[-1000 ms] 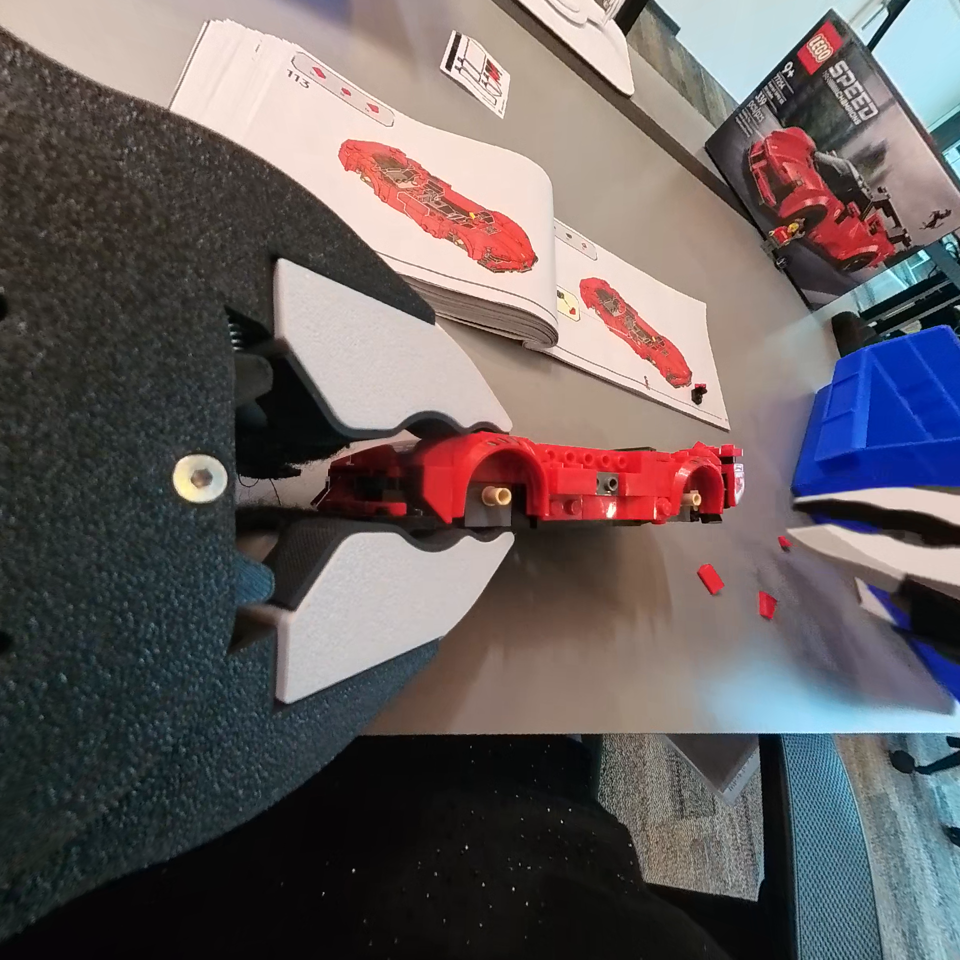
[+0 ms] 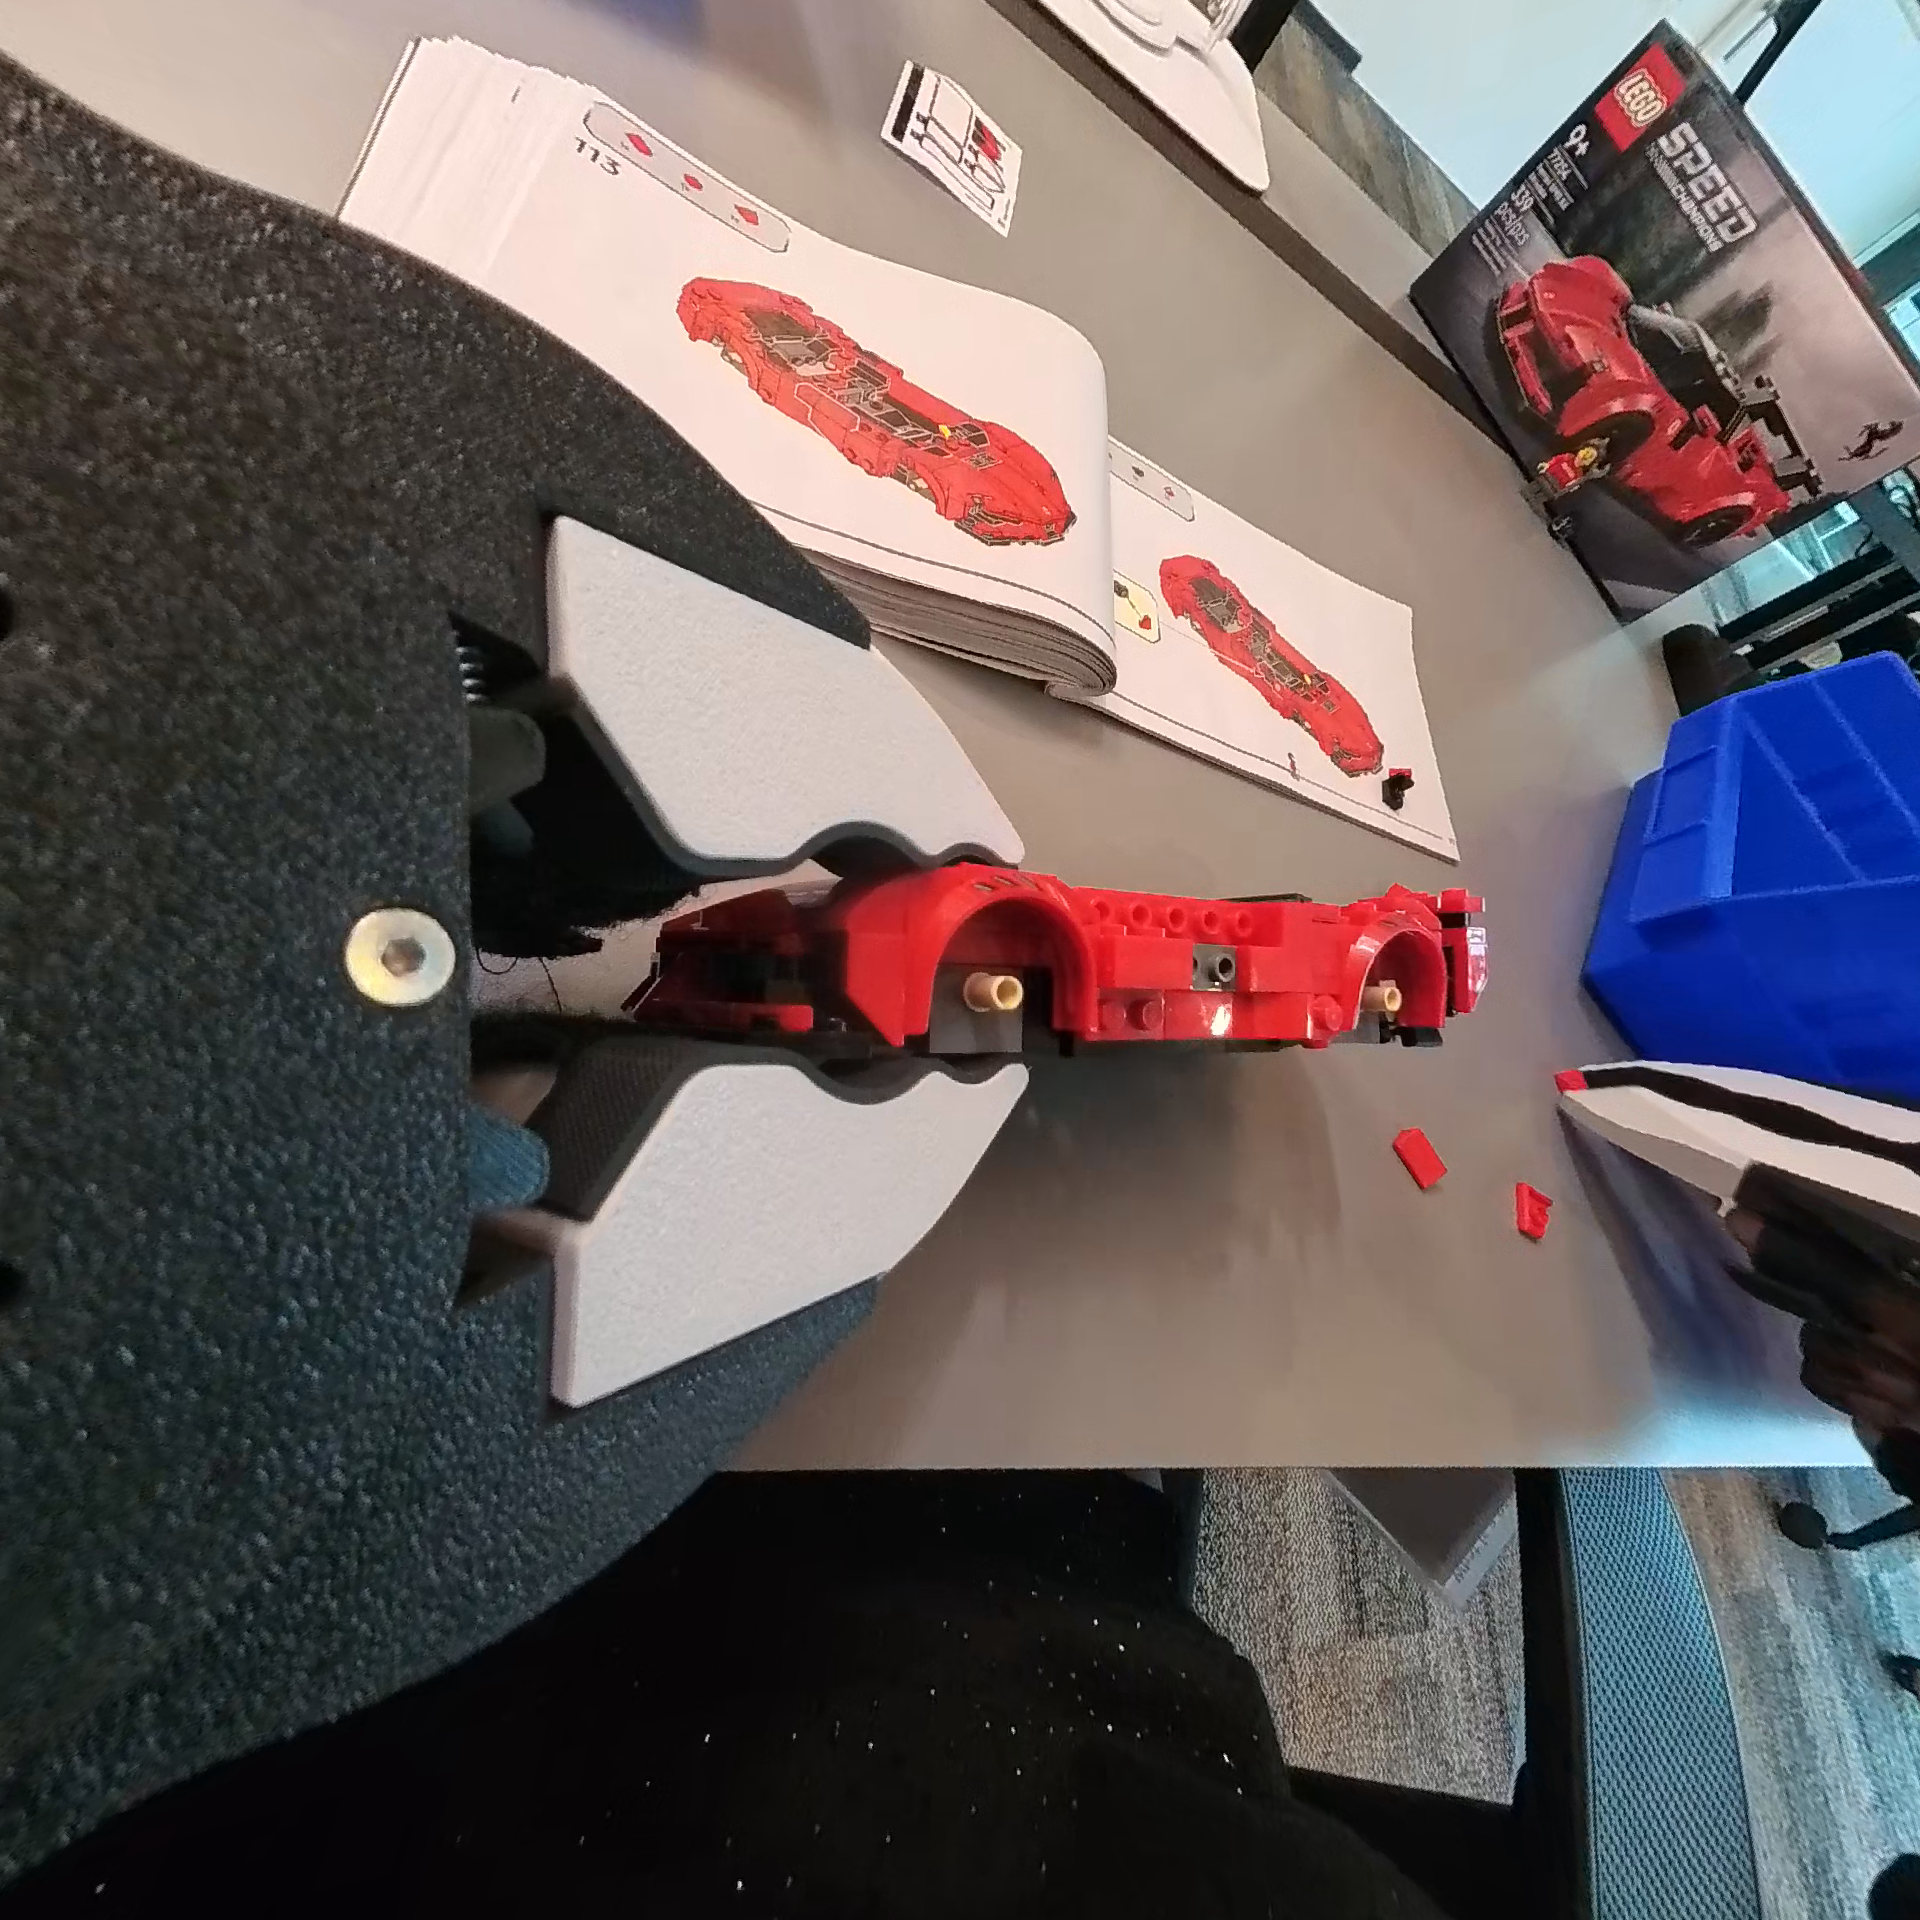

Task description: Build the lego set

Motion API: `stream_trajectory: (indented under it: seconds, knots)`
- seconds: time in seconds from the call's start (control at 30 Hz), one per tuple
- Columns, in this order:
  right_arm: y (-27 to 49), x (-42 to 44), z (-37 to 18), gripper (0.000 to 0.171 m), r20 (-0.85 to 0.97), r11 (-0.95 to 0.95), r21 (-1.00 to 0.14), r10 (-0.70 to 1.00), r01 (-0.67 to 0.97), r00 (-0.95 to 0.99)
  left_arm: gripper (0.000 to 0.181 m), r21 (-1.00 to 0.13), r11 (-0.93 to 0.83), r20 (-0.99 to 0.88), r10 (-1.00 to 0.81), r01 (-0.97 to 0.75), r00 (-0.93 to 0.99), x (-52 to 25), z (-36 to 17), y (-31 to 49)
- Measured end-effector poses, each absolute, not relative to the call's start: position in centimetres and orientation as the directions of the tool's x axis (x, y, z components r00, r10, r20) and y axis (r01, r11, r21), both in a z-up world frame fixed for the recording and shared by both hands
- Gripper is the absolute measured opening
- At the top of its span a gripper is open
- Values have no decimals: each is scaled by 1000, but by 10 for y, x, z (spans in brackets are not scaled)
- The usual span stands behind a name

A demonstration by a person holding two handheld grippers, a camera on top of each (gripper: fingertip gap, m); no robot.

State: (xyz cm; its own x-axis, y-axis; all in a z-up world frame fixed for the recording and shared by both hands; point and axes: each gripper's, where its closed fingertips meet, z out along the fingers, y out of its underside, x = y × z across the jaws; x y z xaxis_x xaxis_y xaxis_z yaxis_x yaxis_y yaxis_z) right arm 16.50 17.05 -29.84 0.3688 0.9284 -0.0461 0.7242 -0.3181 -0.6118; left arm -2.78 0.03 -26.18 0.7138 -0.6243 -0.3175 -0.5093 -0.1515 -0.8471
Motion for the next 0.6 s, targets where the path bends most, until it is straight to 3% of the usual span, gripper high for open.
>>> stream_trajectory:
  seconds: [0.33,0.5,0.6]
  knots:
    - [163,153,-288,8,-33,-241,-627,958,740,283,30,-848,-151,-316,-625,-508,714,-28,-263,1]
    - [115,101,-243,8,3,73,-704,995,706,-99,30,-848,-150,-317,-625,-508,714,-28,-262,1]
    - [74,63,-218,8,39,307,-722,913,620,-406,30,-848,-148,-318,-625,-509,713,-29,-262,2]
